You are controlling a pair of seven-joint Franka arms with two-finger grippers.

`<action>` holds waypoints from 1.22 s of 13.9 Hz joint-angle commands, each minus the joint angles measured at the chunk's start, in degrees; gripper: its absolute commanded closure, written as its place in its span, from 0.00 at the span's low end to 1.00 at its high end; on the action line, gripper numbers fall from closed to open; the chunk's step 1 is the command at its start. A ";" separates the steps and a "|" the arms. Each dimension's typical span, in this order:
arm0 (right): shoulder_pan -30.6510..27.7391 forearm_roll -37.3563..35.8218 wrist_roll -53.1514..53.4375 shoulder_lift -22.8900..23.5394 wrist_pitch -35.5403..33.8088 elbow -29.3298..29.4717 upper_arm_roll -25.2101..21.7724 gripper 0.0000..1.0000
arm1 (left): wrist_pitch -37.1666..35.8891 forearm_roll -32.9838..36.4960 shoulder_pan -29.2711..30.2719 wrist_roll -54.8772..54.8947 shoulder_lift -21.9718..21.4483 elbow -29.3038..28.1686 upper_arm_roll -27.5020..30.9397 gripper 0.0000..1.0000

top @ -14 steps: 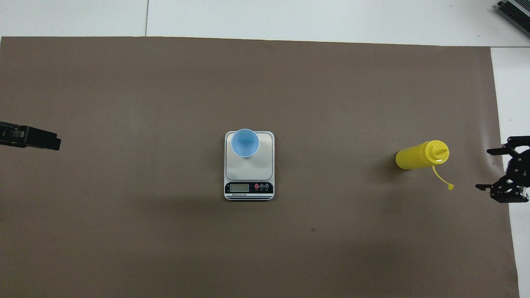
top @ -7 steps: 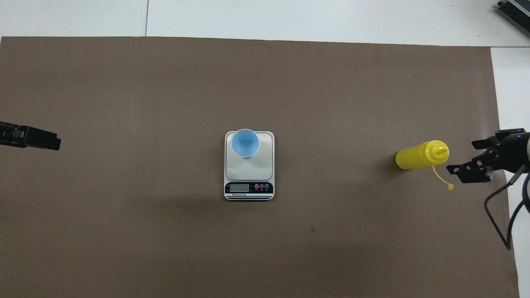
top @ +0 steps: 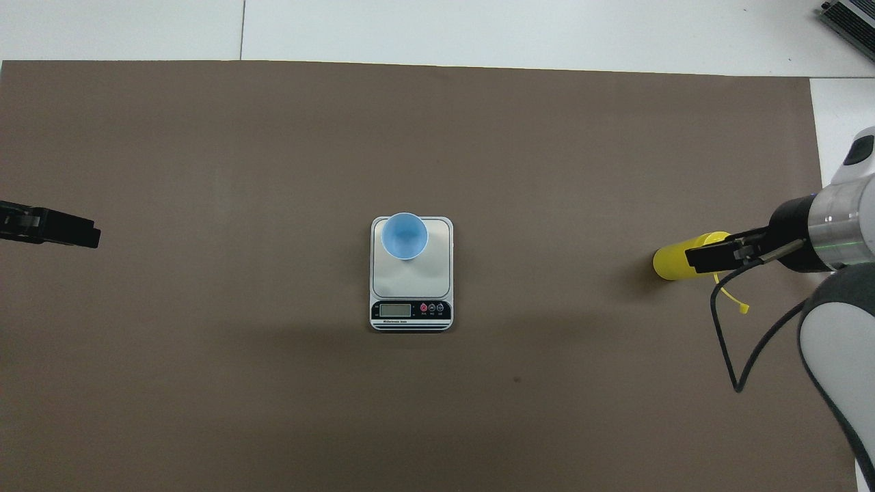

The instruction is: Pour seasoning into cup on scale with both arms

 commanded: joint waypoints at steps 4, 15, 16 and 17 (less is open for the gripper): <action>3.05 -5.64 13.60 3.99 -4.68 10.95 -0.07 0.00 | -0.69 -0.64 0.66 -0.22 -0.50 -0.30 -0.25 0.00; 2.17 -8.02 17.84 6.54 -15.67 18.62 -0.25 0.00 | -0.69 -0.64 0.66 -0.22 -0.50 -0.30 -0.25 0.00; 2.08 -7.84 17.76 5.75 -15.32 16.95 -0.42 0.00 | -0.69 -0.64 0.66 -0.22 -0.50 -0.30 -0.25 0.00; 1.39 -7.32 17.32 5.13 -15.15 15.46 -0.60 0.00 | -0.69 -0.64 0.66 -0.22 -0.50 -0.30 -0.25 0.00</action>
